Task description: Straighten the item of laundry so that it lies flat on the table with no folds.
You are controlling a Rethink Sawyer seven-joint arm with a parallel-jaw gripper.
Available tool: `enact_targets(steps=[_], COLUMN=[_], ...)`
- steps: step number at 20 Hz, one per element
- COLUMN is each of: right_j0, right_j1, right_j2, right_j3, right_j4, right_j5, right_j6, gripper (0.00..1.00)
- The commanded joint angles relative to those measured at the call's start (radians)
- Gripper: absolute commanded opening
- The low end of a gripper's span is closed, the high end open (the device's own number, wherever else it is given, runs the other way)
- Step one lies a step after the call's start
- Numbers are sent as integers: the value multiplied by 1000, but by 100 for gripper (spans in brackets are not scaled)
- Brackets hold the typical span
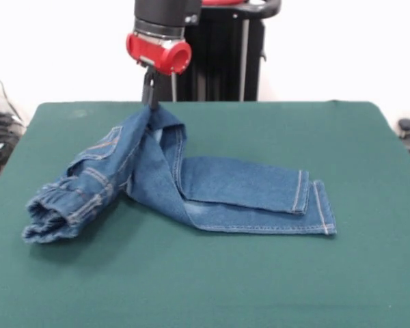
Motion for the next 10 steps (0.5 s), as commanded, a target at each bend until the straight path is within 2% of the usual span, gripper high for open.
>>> enact_targets(steps=[1, 5, 10], right_j0=[12, 5, 52], right_j1=[-17, -35, -100], right_j2=[97, 104, 71], right_j3=[177, 201, 233], right_j4=[58, 62, 99], right_j5=[25, 22, 73], right_j6=[300, 300, 305], gripper=[0, 0, 0])
